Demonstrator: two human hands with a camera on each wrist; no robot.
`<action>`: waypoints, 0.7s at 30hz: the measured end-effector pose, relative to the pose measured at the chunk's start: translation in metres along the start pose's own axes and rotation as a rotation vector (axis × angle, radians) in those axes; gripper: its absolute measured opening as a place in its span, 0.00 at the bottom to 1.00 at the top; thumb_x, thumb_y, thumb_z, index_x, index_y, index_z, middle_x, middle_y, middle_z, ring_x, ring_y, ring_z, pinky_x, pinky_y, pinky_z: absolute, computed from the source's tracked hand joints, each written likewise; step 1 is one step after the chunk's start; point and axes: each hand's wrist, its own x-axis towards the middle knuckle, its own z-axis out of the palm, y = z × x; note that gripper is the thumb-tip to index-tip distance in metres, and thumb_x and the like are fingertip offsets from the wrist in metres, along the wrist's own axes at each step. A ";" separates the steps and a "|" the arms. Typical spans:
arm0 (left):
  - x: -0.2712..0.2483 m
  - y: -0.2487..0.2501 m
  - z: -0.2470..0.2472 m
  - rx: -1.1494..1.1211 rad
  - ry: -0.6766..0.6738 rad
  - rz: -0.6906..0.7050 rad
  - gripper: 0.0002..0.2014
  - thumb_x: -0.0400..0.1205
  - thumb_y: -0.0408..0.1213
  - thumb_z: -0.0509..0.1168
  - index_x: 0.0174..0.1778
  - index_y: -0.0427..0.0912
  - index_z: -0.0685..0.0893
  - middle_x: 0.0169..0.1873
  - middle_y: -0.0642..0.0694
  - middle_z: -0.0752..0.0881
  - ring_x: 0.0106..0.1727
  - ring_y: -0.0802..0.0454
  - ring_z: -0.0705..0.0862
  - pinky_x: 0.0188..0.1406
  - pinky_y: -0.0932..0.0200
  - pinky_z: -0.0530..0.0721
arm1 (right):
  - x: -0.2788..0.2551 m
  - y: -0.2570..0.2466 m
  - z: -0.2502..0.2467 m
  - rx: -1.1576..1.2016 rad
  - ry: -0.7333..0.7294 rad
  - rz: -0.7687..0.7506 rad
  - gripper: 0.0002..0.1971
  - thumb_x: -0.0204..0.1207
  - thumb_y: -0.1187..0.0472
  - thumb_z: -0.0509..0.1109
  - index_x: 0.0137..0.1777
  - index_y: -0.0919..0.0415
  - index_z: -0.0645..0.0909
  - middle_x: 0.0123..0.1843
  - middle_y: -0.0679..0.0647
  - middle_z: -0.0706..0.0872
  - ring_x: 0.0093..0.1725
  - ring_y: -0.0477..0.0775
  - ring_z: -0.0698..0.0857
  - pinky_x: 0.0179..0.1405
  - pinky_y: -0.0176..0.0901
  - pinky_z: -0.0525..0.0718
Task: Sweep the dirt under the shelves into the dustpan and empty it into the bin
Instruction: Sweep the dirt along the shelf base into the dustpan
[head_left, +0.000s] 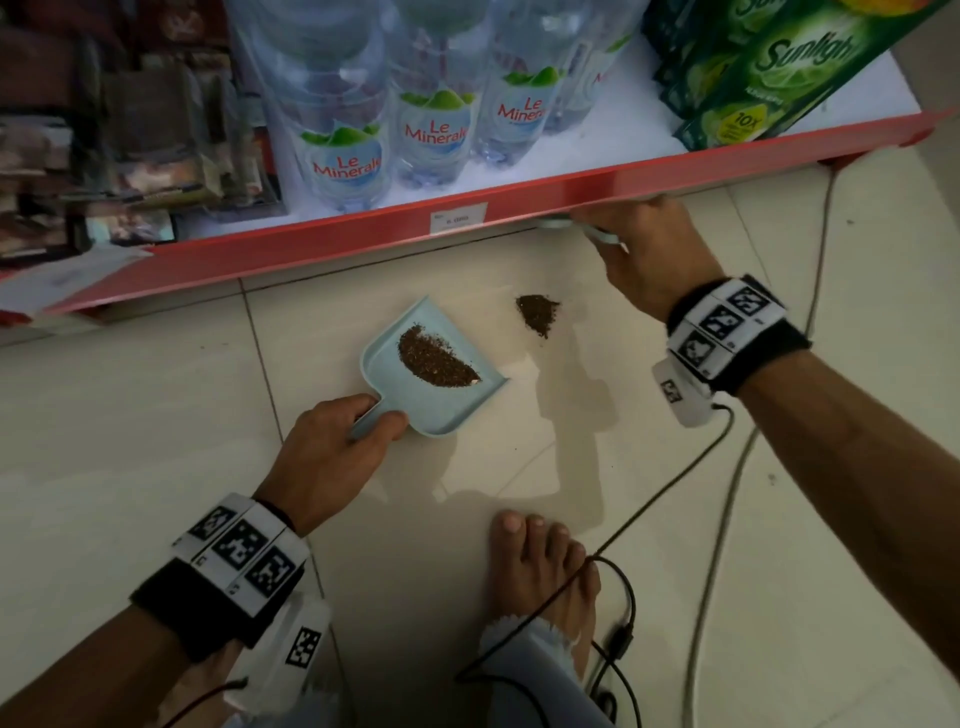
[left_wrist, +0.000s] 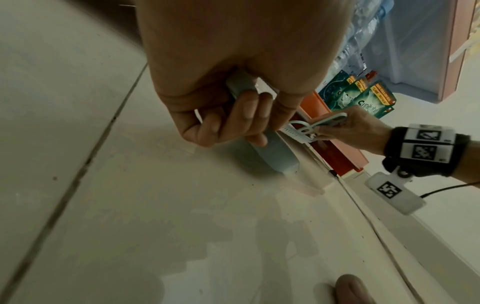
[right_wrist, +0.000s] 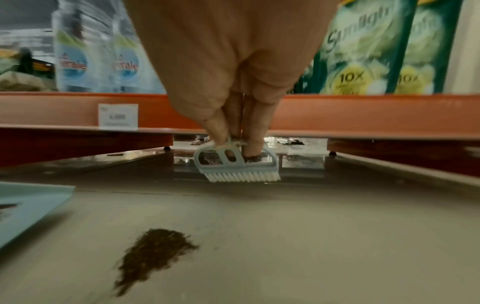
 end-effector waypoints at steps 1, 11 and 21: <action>0.000 0.001 0.000 0.001 -0.005 0.000 0.16 0.83 0.46 0.67 0.36 0.37 0.85 0.17 0.58 0.77 0.21 0.61 0.73 0.30 0.58 0.73 | 0.004 -0.005 0.008 -0.010 0.006 0.035 0.16 0.77 0.72 0.64 0.60 0.61 0.87 0.58 0.64 0.89 0.56 0.69 0.86 0.56 0.56 0.85; 0.001 0.003 -0.004 -0.004 0.018 -0.008 0.16 0.82 0.47 0.68 0.37 0.37 0.86 0.17 0.58 0.76 0.22 0.61 0.73 0.30 0.58 0.73 | -0.030 -0.010 0.001 0.072 -0.344 -0.134 0.18 0.77 0.72 0.69 0.65 0.58 0.87 0.61 0.61 0.90 0.53 0.67 0.90 0.56 0.53 0.87; 0.004 0.007 0.004 0.037 -0.024 0.015 0.16 0.83 0.48 0.67 0.35 0.41 0.86 0.18 0.59 0.78 0.22 0.62 0.75 0.30 0.59 0.73 | -0.006 -0.019 0.003 0.218 -0.115 -0.205 0.14 0.81 0.70 0.67 0.64 0.64 0.87 0.63 0.57 0.89 0.58 0.59 0.90 0.60 0.54 0.86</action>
